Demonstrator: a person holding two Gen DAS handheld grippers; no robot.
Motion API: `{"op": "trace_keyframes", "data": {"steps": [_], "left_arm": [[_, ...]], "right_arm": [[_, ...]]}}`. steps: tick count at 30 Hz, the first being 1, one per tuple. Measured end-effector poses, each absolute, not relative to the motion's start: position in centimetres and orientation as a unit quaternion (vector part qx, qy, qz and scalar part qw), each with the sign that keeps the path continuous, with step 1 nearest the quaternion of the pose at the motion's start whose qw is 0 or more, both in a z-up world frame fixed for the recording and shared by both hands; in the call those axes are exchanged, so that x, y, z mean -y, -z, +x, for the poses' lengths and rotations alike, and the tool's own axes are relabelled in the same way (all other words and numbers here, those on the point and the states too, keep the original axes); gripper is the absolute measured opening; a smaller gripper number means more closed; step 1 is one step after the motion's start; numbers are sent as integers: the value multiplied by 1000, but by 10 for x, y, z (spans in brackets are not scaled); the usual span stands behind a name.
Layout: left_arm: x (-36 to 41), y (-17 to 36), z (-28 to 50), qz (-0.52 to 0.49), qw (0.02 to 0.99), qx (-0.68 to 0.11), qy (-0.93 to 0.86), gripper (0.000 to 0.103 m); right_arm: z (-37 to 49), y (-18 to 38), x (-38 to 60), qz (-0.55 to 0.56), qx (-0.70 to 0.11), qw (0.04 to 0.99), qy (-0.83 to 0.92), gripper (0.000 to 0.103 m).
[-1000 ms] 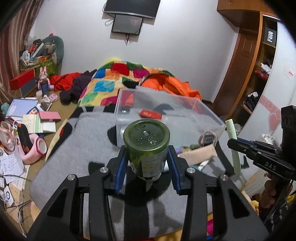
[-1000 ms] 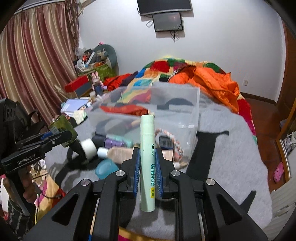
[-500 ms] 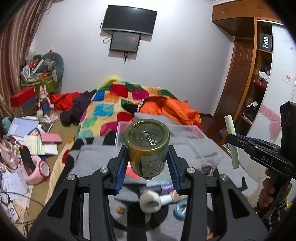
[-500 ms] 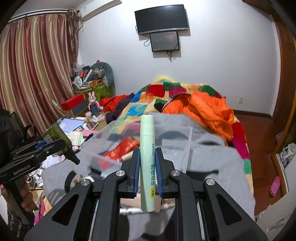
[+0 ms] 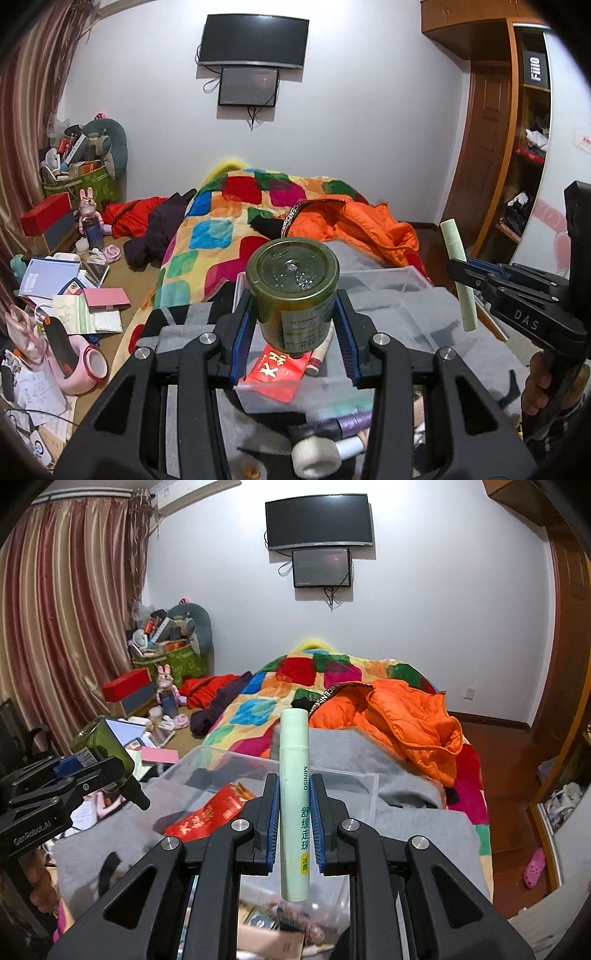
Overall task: Organize objects
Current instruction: 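Lift both items over the clear box and open both grippers to drop them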
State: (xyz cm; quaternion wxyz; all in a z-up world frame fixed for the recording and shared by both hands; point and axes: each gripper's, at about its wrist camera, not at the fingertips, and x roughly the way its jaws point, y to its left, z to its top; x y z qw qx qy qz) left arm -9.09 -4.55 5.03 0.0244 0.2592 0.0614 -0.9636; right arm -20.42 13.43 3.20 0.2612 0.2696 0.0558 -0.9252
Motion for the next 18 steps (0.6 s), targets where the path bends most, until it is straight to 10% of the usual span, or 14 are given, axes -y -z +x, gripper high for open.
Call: {"op": "trace_keyframes", "data": {"steps": [18], "left_arm": [[30,10,-157,368,-53,-99,923,41]], "right_arm": [[-250,28,-105,364,-96,248,893,14]]}}
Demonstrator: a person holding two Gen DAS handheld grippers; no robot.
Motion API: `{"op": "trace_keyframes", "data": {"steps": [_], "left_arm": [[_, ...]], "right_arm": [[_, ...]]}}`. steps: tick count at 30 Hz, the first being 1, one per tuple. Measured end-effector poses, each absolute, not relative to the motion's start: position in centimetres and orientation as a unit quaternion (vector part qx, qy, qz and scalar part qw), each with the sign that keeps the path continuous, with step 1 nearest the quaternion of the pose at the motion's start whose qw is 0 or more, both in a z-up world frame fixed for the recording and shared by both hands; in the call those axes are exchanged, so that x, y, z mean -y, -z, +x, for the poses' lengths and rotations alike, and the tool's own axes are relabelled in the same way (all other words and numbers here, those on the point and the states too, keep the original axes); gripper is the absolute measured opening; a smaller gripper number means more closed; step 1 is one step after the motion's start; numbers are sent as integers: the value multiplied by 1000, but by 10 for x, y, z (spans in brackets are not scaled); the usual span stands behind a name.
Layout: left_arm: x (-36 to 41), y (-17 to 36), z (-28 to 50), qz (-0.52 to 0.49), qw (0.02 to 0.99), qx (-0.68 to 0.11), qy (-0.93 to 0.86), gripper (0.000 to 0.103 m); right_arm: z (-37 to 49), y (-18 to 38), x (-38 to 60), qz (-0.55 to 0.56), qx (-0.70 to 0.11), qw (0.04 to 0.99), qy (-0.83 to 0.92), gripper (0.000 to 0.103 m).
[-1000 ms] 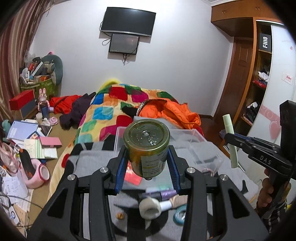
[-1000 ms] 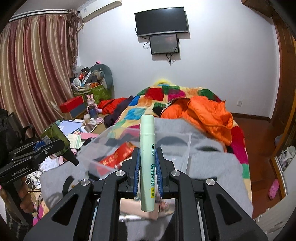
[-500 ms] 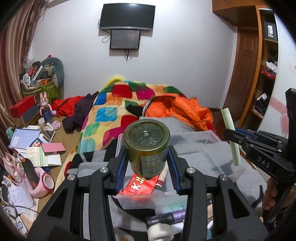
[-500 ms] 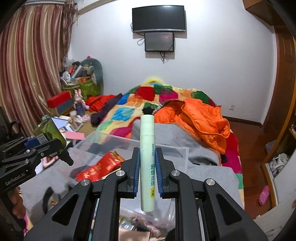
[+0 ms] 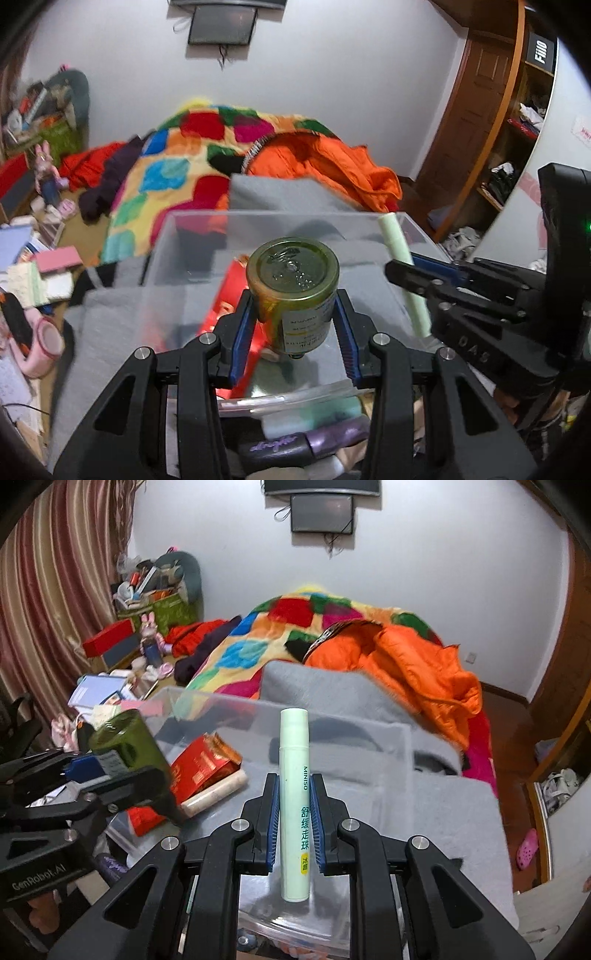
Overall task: Organize objects
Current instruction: 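Lift both items over the clear box and open both grippers to drop them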
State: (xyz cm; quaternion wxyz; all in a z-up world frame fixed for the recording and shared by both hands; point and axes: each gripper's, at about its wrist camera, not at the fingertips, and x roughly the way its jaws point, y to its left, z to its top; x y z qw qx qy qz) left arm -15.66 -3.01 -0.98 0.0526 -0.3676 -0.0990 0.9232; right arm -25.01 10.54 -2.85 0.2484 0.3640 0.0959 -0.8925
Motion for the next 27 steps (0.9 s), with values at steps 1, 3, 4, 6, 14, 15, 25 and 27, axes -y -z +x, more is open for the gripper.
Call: {"op": "trace_keyframes", "data": {"steps": [1,3,4,6,14,15,25,27], "left_arm": [[30,12,-158,-373,57,104,-920,41],[31,18,-161,-384,62,111,-915,41],[31,21,-162,-388,62,113,-913,41],[30,22,-163,-390,55,103,-914,41],[27,24,-165,-399,40,83,-912,46],[27,24,-164,-398,40,82,-913,47],[32,13,-149,-384,39,87,-918,59],[35,8,-143,-377,41,93,-921,61]], "right_arm": [[-250,30,-103,368,-101,251,890,14],[-251,35,-98,373,-109,255,885,14],[-250,36,-96,376,-112,257,883,14],[-250,39,-92,380,-118,261,880,14],[-252,45,-89,393,-121,266,872,14],[-252,45,-89,394,-120,267,871,14],[-253,45,-93,401,-112,270,868,16],[-251,43,-95,400,-110,271,869,22]]}}
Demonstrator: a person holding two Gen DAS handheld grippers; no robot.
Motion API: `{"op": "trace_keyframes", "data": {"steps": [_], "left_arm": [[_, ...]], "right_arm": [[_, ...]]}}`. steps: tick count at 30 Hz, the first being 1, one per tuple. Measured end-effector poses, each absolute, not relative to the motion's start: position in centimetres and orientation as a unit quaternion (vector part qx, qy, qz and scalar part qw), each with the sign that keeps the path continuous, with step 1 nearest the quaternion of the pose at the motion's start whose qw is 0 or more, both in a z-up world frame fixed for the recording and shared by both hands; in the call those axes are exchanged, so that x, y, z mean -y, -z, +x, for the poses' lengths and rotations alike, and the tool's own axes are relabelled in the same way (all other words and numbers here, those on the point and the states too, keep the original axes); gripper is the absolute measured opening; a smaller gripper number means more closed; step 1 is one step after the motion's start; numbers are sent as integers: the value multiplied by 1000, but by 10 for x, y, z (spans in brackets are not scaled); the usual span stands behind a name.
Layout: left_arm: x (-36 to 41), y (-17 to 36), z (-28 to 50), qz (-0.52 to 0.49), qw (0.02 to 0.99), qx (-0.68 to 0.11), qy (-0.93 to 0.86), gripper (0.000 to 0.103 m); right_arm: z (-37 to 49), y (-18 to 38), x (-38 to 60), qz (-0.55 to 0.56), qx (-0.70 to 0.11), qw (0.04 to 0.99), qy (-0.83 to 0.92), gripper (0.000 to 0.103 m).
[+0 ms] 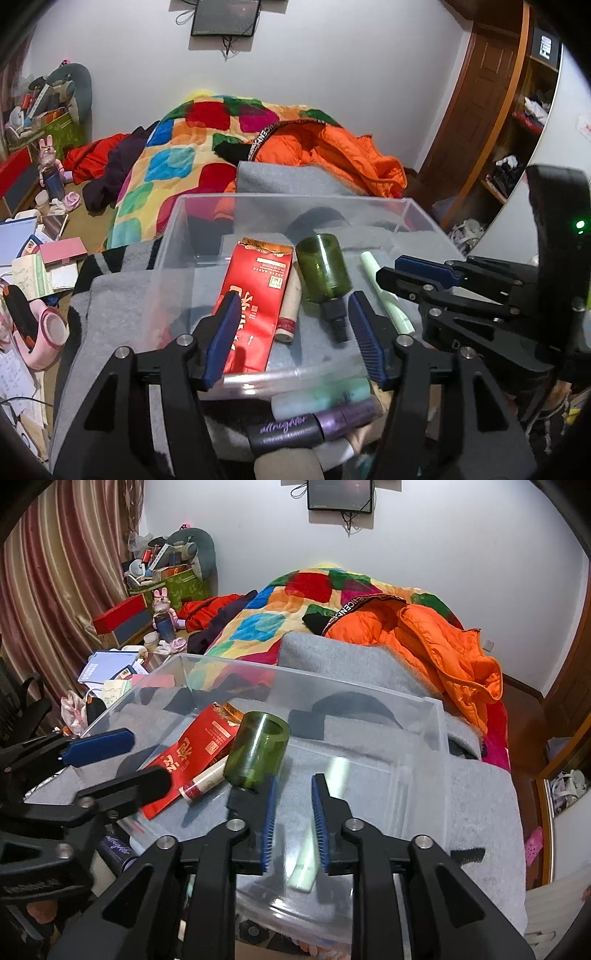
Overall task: Organize objects
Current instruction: 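Lift both items over the clear box and open both grippers to drop them, then grasp the white tape roll with the left gripper while the right grasps the blue tape roll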
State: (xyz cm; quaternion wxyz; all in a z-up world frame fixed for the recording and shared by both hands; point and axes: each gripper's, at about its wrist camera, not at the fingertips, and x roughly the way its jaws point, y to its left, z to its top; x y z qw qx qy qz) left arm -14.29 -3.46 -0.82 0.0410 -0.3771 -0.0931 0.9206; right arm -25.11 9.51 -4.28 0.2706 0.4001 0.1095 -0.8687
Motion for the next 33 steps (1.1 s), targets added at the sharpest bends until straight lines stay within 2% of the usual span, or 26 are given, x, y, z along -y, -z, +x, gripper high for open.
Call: {"op": "trace_keyframes", "data": {"steps": [5,10,12,18,33], "left_arm": [[39,-4,-125,-359,29,92,-928,70],[41,-12,-102,-341,9,78,-937,79],[41,-11,-95,-339,5,76,-938,86],[39,-5,-70,-342,-6,66,-937,89],[38,27,-33,-382,-3,90,-920,91]], "right_arm": [[-240,32,-105,382,-97,273,877,28],[-225,17,-121,362,-71,277,887,44],[-217,11,-128,354,-61,279,891,49],[-182,-1,-141,323,-54,299,897,65],[-113,35,-133,359,-73,351,862,66]]}}
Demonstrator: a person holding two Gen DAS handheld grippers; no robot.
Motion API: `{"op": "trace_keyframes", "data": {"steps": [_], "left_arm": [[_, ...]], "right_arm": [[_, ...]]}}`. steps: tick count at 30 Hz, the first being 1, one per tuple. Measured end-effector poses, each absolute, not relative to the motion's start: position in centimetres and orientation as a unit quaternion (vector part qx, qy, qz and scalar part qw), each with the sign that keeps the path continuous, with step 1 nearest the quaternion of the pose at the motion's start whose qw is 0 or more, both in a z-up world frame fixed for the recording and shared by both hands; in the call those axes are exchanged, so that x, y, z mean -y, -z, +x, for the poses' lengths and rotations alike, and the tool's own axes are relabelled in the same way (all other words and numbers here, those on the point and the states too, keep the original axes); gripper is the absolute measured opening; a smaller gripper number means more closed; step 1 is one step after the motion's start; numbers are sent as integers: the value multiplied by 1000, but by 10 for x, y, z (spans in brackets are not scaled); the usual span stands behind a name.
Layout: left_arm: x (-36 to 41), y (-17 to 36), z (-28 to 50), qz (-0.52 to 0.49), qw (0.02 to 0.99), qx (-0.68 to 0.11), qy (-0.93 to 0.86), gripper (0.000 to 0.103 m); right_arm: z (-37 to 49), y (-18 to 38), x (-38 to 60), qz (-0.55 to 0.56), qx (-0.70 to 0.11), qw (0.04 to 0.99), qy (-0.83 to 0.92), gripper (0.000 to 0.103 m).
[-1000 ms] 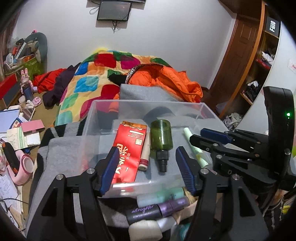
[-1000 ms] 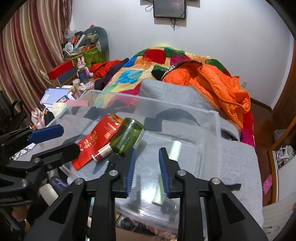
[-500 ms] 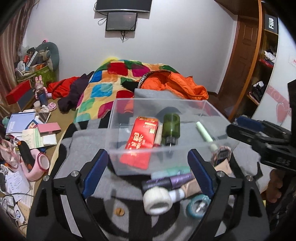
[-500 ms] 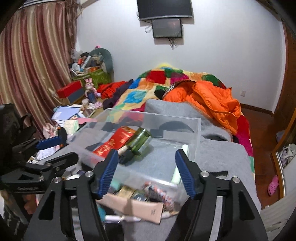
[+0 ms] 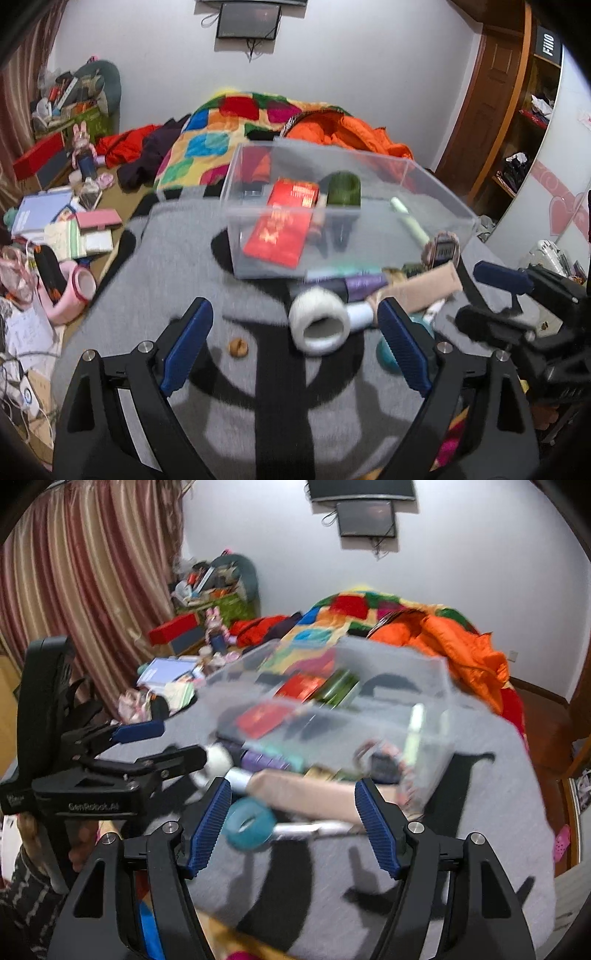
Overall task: Organize objects
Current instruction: 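Grasp the white tape roll with the left gripper while the right grasps the blue tape roll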
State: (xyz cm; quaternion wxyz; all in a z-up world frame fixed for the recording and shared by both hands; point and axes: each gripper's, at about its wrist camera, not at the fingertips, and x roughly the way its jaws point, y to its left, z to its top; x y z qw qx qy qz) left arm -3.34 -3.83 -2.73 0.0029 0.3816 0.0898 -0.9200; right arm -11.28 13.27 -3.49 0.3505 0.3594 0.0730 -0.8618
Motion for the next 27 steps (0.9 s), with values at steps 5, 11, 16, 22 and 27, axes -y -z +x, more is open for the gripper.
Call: {"op": "trace_keyframes", "data": {"steps": [5,11,16,22,27], "left_arm": [[41,41,-27,397,5,-100,912,91],[41,44,-34,395,-1,-108,912,91],[35,46,-44,398,-9,-109,911,85],[32,54,-53,408,-22,-119,905,55],[30,47,-46,395,-23,-118,911,39]], "right_arm": [[-104,54,-116,372,-101,363,849,66],[-103,75,-100,383,-126,361,841,45],[-100,71,-104,373,-122,368,843,37],[-99,59,-114,357,-111,364,853,37],[-103,47,-126,346,-95,357,862,37]]}}
